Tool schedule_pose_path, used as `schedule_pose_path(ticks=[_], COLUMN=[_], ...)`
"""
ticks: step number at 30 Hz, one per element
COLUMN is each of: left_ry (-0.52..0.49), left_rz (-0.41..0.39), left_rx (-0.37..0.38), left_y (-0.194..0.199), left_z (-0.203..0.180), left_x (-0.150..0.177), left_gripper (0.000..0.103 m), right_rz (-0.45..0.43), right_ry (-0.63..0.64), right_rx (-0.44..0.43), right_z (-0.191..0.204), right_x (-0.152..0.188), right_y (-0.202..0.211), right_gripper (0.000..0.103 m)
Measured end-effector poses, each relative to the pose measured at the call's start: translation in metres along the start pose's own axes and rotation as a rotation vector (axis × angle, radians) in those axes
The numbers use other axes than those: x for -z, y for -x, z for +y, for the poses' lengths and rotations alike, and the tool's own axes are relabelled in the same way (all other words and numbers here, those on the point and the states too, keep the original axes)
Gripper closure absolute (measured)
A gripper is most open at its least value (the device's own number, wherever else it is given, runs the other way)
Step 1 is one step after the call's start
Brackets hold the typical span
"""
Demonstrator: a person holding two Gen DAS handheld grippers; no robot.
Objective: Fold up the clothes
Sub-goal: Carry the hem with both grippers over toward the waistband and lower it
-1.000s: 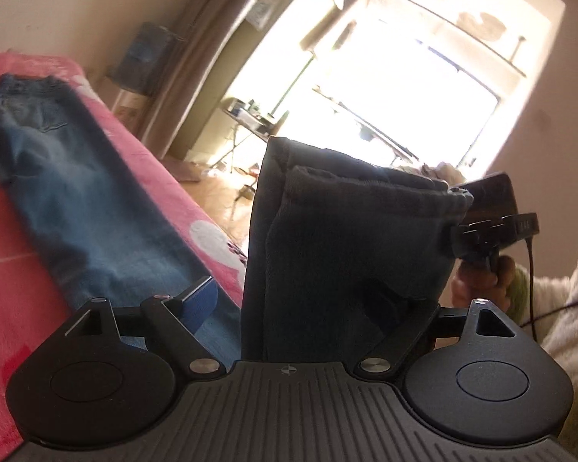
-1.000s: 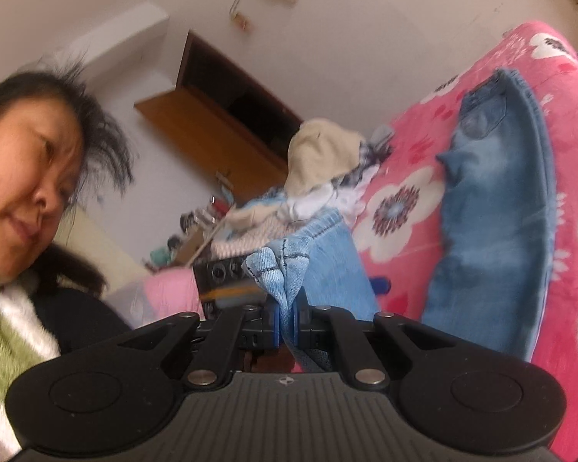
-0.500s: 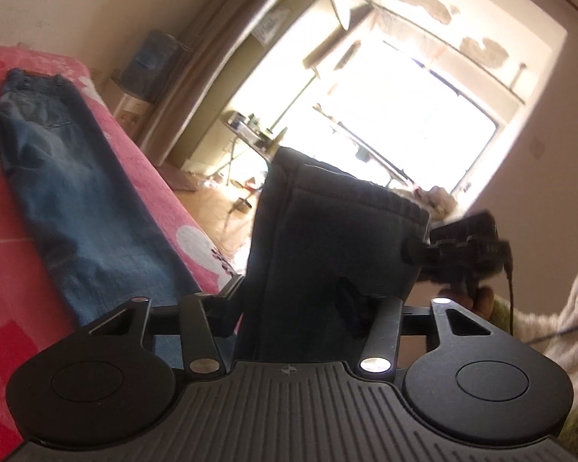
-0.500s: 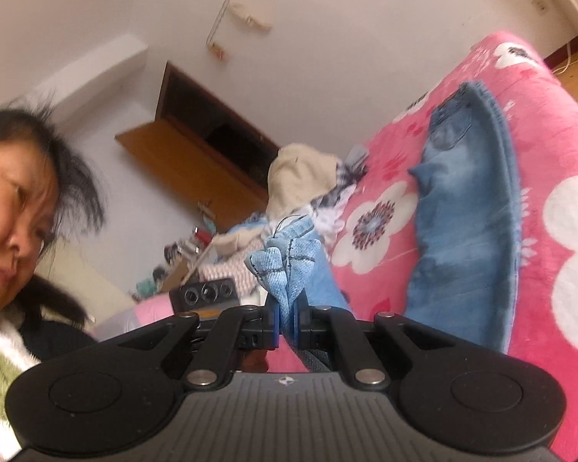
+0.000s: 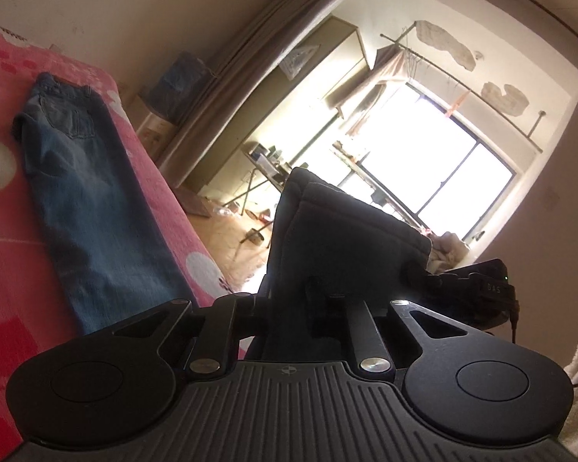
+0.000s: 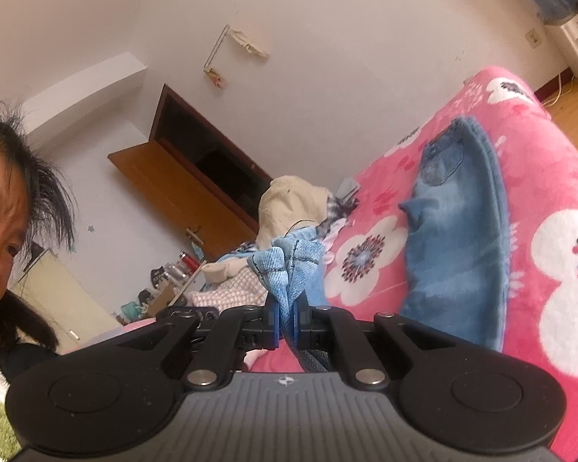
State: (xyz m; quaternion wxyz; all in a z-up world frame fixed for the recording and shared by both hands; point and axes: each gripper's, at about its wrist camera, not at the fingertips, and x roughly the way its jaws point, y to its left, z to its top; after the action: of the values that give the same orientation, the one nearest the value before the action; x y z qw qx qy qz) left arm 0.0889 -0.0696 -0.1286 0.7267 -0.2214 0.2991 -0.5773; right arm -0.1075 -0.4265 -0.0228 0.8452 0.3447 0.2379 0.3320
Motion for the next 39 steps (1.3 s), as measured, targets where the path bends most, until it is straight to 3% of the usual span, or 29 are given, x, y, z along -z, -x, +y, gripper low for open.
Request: schedule_pose_path(ticks=[3, 10, 12, 14, 17, 22, 26, 30, 34, 39], left_ry=[0.011, 0.043, 0.060, 0.057, -0.050, -0.220, -0.276, -0.461, -0.668, -0.752], left_rz=[-0.042, -0.080, -0.069, -0.076, -0.008, 0.064, 0.083, 0.149, 0.214, 0.257], left_rx=[-0.074, -0.103, -0.120, -0.157, -0.183, -0.216, -0.173, -0.145, -0.118, -0.093], left_y=[0.001, 0.008, 0.010, 0.018, 0.026, 0.027, 0.027, 0.028, 0.029, 0.027], left_z=[-0.004, -0.027, -0.028, -0.028, -0.040, -0.060, -0.062, -0.075, -0.085, -0.085], left_x=[-0.003, -0.004, -0.004, -0.001, 0.001, 0.006, 0.007, 0.018, 0.038, 0.048], left_gripper=[0.096, 0.097, 0.085, 0.065, 0.042, 0.022, 0.016, 0.014, 0.014, 0.015], right_rz=[-0.012, -0.031, -0.042, -0.062, -0.090, -0.066, 0.039, 0.223, 0.376, 0.530], right_ry=[0.015, 0.102, 0.130, 0.137, 0.093, 0.084, 0.164, 0.307, 0.372, 0.427], right_rx=[0.009, 0.031, -0.003, -0.035, -0.083, -0.158, -0.224, -0.265, -0.257, -0.251], right_z=[-0.001, 0.012, 0.021, 0.027, 0.023, 0.019, 0.038, 0.067, 0.079, 0.088], right_x=[-0.001, 0.011, 0.015, 0.018, 0.021, 0.012, -0.001, -0.007, -0.005, -0.002], right_y=[0.002, 0.013, 0.023, 0.033, 0.043, 0.042, 0.027, 0.010, -0.002, -0.017], right_gripper=[0.097, 0.097, 0.097, 0.097, 0.097, 0.097, 0.097, 0.097, 0.097, 0.097])
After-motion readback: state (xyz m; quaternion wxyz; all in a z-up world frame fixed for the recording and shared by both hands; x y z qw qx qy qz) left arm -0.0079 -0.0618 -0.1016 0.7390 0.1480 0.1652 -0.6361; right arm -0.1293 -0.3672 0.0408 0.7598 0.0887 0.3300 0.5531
